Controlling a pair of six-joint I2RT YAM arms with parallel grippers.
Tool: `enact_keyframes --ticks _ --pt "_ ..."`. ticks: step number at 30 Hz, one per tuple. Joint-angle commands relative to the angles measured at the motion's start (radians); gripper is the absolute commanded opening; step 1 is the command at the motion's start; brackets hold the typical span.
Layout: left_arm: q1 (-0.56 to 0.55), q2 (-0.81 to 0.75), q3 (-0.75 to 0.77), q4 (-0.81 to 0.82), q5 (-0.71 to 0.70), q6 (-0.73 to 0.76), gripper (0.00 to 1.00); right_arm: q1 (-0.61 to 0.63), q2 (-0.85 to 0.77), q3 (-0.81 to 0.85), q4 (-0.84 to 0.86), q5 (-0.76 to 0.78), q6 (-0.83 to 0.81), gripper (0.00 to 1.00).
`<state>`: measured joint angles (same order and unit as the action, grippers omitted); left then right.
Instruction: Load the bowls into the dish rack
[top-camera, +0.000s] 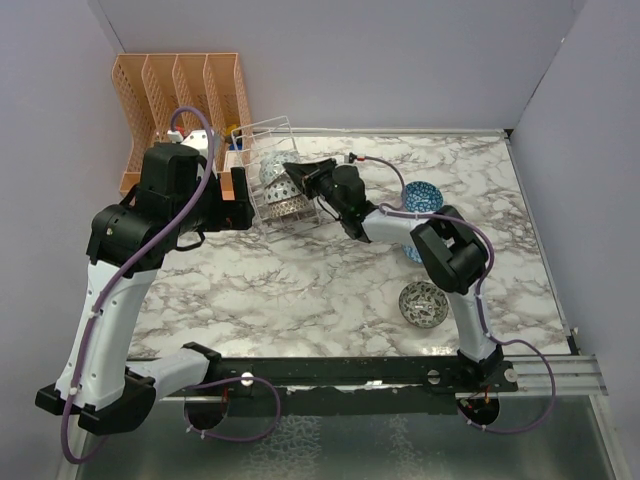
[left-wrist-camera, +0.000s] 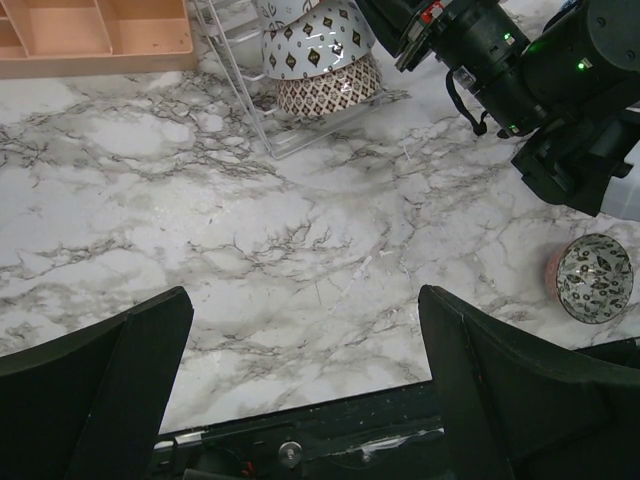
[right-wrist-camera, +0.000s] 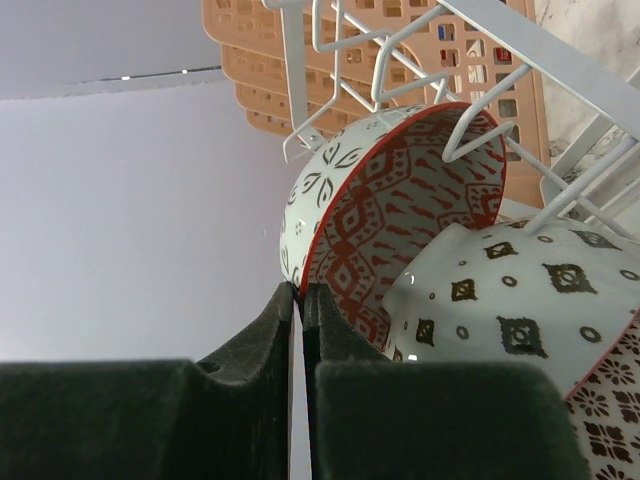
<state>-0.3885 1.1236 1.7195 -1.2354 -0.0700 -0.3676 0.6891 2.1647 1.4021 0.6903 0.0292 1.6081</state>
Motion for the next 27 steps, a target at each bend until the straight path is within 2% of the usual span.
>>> enact_keyframes --ticks 1,11,21,27 --pt "-0.006 -0.024 -0.007 0.031 0.027 0.0 0.99 0.055 -0.04 -0.026 -0.062 -0.022 -0.012 0.05" --pt "-0.006 -0.026 -0.015 0.04 0.035 -0.008 0.99 0.07 -0.041 -0.06 -0.061 -0.025 -0.008 0.06" --pt "-0.006 -0.03 -0.048 0.048 0.048 -0.012 0.99 0.085 0.007 -0.102 0.094 -0.028 -0.019 0.01" --pt "-0.006 -0.034 -0.062 0.058 0.047 -0.014 0.99 0.092 0.001 -0.166 0.161 -0.01 0.001 0.02"
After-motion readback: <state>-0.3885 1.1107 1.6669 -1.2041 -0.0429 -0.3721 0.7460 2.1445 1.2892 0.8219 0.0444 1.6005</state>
